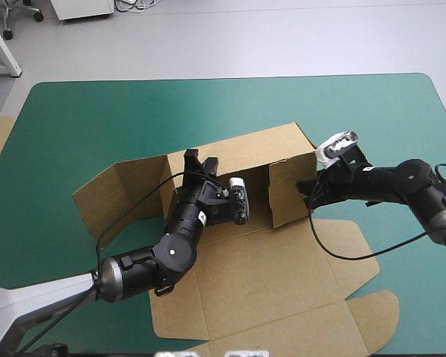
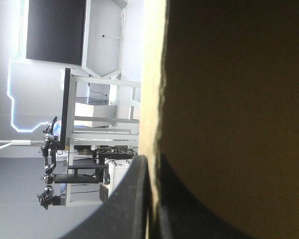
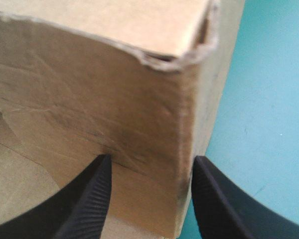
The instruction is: Fold the box
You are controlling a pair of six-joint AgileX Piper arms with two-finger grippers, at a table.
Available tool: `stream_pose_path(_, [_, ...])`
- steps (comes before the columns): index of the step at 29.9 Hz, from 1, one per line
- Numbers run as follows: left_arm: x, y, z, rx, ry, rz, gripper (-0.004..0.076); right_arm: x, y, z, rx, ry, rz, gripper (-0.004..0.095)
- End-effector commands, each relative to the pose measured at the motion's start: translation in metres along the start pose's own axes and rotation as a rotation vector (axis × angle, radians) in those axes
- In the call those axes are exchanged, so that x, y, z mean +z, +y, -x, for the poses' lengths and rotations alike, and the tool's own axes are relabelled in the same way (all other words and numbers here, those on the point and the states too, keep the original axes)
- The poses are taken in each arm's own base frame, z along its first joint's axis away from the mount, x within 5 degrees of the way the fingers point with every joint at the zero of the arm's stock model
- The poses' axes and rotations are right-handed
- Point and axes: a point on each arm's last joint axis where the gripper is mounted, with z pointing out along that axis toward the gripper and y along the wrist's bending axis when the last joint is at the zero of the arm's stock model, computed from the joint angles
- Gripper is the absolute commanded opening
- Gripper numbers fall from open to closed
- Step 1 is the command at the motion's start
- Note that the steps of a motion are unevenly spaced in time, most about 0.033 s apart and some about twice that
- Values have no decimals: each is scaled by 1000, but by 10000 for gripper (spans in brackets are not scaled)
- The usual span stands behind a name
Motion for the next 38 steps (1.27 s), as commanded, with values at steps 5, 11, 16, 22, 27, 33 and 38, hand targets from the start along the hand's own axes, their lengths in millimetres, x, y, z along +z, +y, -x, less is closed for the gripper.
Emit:
stream_pose_path(5, [-10,25,5,-24,-43,83,-10,-2,1,15,0,-60,-43,483])
stream_pose_path(11, [-14,31,6,2,-68,88,-10,-3,-1,19,-15,-79,-59,484])
stream_pose_path(16, [-14,30,7,9,-77,81,-10,-5,-2,25,-23,-120,-70,506])
stream_pose_path(22, [-14,29,9,11,-96,67,-10,-6,-6,31,-50,-171,-109,505])
stream_pose_path(27, [-14,30,7,9,-76,82,-10,2,-10,32,-34,-186,-98,505])
stream_pose_path(33, [-14,30,7,9,-76,82,-10,17,-16,26,-34,-149,-85,467])
stream_pose_path(38, [-14,30,7,9,-76,82,-10,19,-16,25,-41,-144,-81,289])
